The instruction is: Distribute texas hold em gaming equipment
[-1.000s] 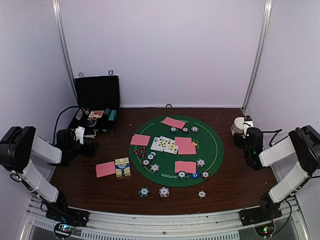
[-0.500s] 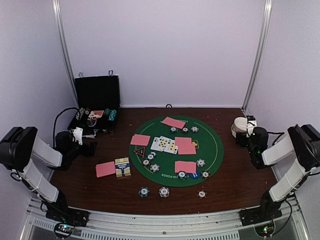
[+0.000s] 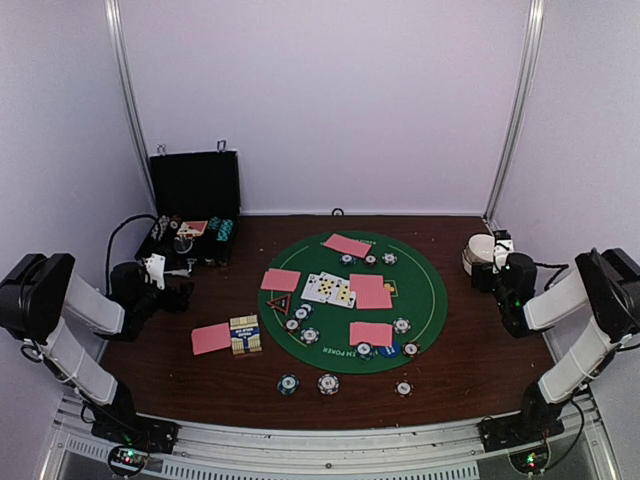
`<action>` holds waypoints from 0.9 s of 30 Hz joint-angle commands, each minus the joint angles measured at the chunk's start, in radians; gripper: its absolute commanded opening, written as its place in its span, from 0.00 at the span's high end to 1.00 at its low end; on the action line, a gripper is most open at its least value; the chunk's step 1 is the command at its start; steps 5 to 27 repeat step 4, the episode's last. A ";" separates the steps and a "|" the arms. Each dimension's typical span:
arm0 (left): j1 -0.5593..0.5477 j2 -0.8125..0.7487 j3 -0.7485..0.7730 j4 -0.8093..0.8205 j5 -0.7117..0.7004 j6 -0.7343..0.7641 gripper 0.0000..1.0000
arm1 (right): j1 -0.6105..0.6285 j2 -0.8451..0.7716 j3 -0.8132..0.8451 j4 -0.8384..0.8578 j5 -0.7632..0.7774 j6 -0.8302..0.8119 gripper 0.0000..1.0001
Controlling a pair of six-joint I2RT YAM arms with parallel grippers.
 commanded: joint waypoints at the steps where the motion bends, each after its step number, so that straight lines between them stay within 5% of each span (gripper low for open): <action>1: 0.006 0.003 0.013 0.060 -0.008 -0.009 0.02 | -0.004 0.007 0.023 0.001 -0.011 0.014 0.01; 27: 0.006 0.004 0.012 0.059 -0.007 -0.009 0.02 | -0.004 0.003 0.012 0.021 -0.004 0.012 0.01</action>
